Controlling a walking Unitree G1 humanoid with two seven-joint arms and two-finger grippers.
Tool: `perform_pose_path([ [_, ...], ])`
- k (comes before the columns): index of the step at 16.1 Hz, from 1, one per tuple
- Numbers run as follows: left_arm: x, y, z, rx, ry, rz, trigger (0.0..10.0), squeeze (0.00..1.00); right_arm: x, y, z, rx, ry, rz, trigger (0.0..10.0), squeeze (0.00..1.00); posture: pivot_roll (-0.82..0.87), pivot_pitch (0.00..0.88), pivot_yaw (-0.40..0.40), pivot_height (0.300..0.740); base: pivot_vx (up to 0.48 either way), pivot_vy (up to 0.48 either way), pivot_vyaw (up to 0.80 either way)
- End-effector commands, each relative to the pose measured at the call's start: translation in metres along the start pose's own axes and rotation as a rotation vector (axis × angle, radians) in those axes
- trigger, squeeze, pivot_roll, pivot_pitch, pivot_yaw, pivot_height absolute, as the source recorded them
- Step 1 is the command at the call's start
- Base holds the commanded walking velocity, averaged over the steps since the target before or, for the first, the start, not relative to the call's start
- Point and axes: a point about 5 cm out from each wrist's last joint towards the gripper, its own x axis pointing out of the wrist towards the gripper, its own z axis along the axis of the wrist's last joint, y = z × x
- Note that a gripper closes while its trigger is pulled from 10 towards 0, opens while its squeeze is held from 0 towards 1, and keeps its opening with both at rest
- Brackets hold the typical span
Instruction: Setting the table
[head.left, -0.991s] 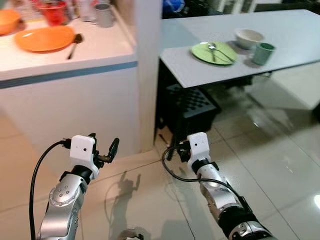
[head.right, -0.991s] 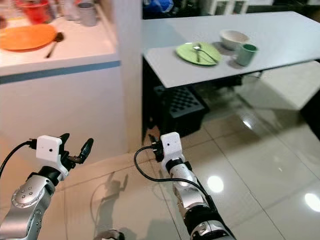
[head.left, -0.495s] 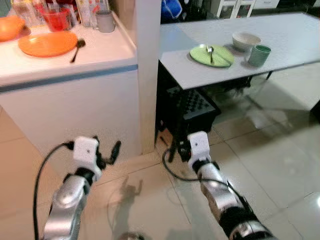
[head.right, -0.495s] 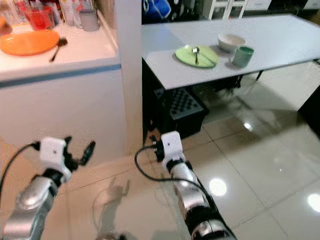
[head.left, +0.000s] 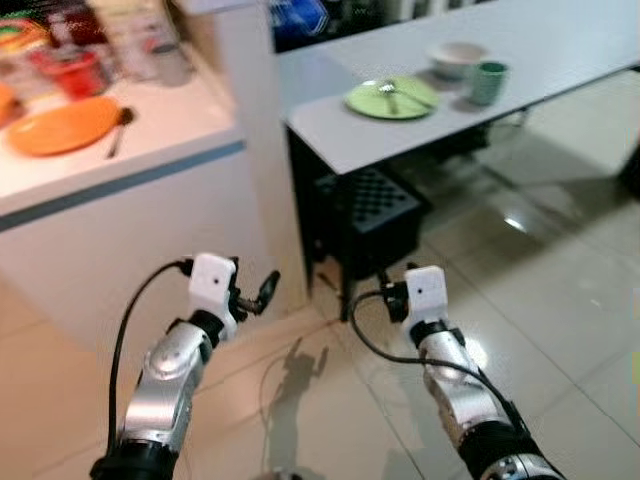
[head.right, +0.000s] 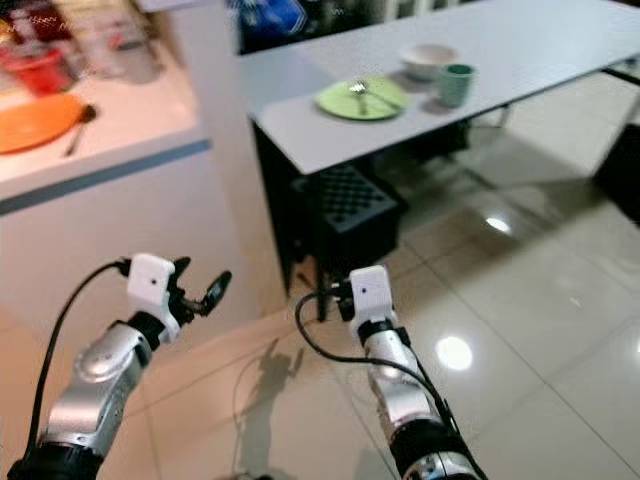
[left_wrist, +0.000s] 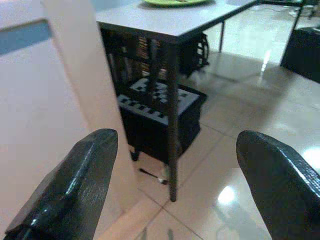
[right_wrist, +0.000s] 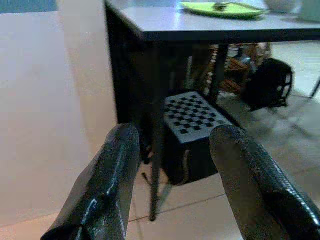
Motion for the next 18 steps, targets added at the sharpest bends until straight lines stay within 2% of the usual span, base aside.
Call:
perform_pose_path([
  [1, 0.000, 0.003, 0.000, 0.011, -0.002, 0.004, 10.0, 0.00, 0.002, 0.004, 0.004, 0.001, -0.009, 0.012, 10.0, 0.00, 0.02, 0.000, 0.110, 0.740, 0.000, 0.000, 0.00],
  [5, -0.002, 0.006, -0.001, 0.002, -0.010, 0.016, 10.0, 0.00, 0.006, 0.013, 0.008, 0.008, -0.009, 0.035, 10.0, 0.00, 0.04, 0.000, 0.111, 0.740, 0.000, 0.000, 0.00],
  [16, -0.003, 0.008, -0.003, 0.058, 0.003, 0.025, 10.0, 0.00, 0.003, 0.022, 0.004, 0.019, 0.015, 0.056, 10.0, 0.00, 0.06, 0.000, 0.092, 0.740, 0.000, 0.000, 0.00],
  [18, -0.004, 0.009, -0.003, 0.049, -0.005, 0.027, 10.0, 0.00, 0.004, 0.023, 0.004, 0.016, 0.015, 0.063, 10.0, 0.00, 0.06, 0.000, 0.090, 0.740, 0.480, 0.000, 0.00],
])
